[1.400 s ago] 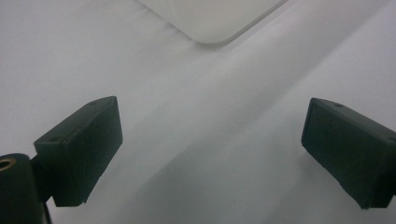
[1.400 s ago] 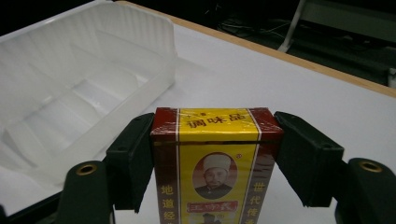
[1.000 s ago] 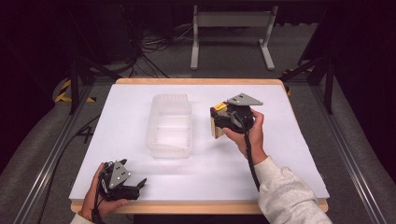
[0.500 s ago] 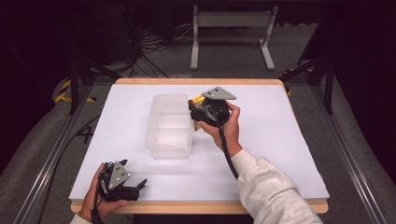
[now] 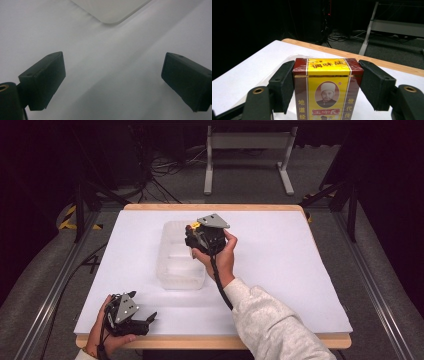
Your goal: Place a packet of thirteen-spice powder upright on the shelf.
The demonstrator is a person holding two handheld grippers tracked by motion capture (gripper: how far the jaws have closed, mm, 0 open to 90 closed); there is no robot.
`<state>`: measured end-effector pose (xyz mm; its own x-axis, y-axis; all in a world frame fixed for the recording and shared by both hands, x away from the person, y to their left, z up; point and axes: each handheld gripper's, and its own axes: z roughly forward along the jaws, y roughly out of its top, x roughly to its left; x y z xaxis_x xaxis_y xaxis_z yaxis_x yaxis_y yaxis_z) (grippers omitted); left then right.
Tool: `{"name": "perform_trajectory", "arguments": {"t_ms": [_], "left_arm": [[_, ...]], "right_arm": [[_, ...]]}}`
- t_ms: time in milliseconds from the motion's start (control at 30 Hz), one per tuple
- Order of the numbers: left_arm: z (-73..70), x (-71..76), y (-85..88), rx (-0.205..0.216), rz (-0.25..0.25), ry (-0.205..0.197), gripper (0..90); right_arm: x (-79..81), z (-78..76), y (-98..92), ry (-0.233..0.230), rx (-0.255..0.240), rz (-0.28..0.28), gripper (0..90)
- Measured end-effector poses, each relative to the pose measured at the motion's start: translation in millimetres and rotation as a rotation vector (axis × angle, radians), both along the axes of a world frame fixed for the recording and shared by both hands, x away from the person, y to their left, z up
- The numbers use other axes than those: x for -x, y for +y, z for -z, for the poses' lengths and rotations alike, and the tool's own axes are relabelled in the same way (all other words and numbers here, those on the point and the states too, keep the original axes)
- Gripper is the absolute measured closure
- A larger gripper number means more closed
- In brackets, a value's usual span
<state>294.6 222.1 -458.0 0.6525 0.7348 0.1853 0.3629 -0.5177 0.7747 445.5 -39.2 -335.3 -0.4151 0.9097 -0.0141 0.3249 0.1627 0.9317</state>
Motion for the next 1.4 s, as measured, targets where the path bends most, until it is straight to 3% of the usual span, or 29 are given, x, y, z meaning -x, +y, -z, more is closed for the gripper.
{"name": "perform_trajectory", "arguments": {"t_ms": [100, 233, 500, 600, 767, 933, 1167, 1300, 1400], "left_arm": [[0.0, 0.2, -0.4, -0.002, 0.002, 0.002, 5.8], [-0.2, 0.8, 0.3, -0.002, 0.003, 0.002, 5.9], [0.3, 0.7, 0.6, 0.0, -0.003, 0.003, 5.9], [0.5, 0.5, 0.6, 0.001, -0.002, 0.006, 5.9], [0.4, 1.0, 0.3, -0.003, -0.003, 0.009, 5.8], [0.7, 0.8, 0.2, -0.008, -0.003, 0.009, 5.8], [1.3, 0.3, 0.3, -0.012, -0.005, 0.008, 5.8], [1.0, 0.7, 0.4, -0.018, -0.004, 0.007, 5.9], [1.2, 0.6, 0.9, -0.02, -0.004, 0.008, 5.9]], "right_arm": [[3.0, 2.1, 9.5, 0.016, -0.007, -0.016, 32.3], [5.7, 10.4, 18.8, 0.024, 0.021, -0.035, 32.3], [4.8, 25.1, 14.7, 0.079, 0.034, -0.058, 32.2], [5.4, 28.0, 12.6, 0.072, 0.037, -0.074, 32.2], [8.2, 36.2, 9.3, 0.087, 0.083, -0.119, 31.9], [13.5, 40.3, 5.4, 0.06, 0.111, -0.142, 30.1], [12.2, 48.7, -3.7, 0.087, 0.162, -0.198, 27.7], [13.6, 54.3, -6.2, 0.056, 0.207, -0.226, 26.8], [13.4, 57.0, -8.1, 0.053, 0.212, -0.231, 28.3]]}}
